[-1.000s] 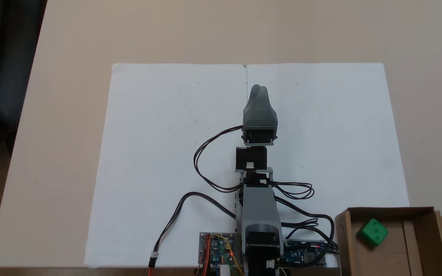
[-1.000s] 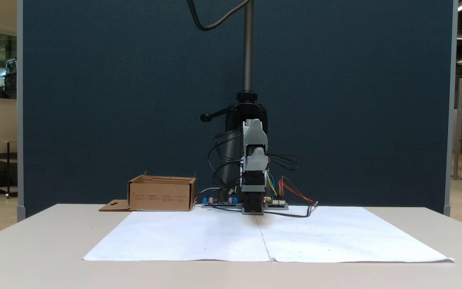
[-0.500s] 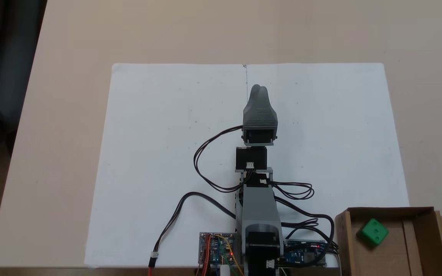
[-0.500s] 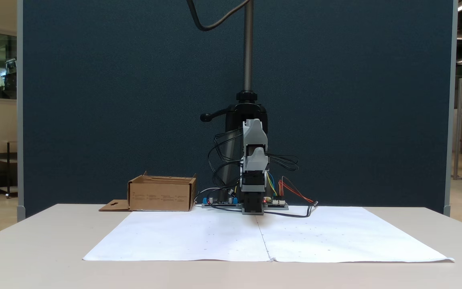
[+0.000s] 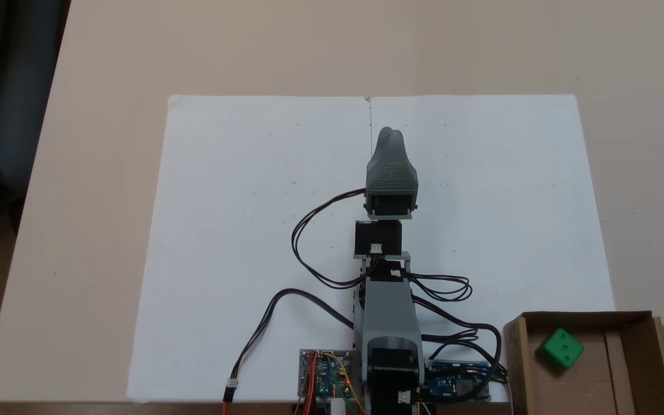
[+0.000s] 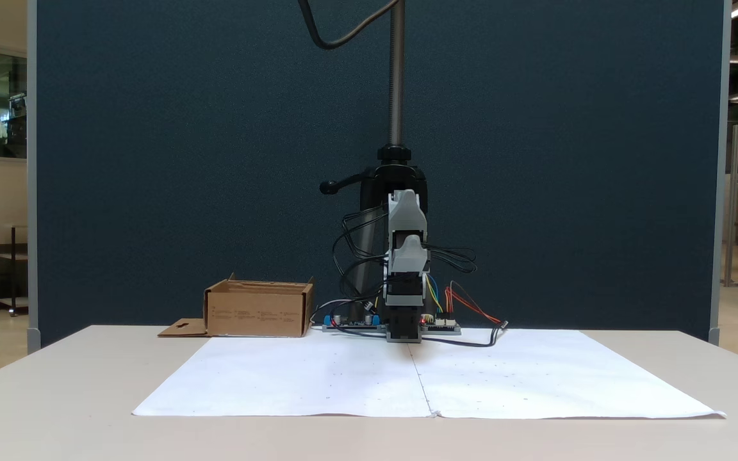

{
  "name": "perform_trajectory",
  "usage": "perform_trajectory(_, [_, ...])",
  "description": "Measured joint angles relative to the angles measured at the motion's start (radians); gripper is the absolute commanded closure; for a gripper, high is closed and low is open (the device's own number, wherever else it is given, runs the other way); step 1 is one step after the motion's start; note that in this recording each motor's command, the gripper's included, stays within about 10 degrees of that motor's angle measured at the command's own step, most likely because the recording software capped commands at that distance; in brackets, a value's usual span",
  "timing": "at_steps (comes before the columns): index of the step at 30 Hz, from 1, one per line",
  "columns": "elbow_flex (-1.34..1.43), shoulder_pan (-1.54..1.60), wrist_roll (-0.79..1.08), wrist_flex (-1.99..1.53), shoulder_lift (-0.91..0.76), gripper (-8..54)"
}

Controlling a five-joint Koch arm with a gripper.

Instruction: Grasp a green dice and put it in the bin.

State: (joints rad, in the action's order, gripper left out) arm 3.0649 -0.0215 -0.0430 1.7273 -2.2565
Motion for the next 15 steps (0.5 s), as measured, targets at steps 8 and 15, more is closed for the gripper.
perform_trajectory(8, [0.000,-0.018,0.000,0.000,0.000,0.8])
perform_trajectory(15, [0.000,-0.044,0.000,0.000,0.000,0.8])
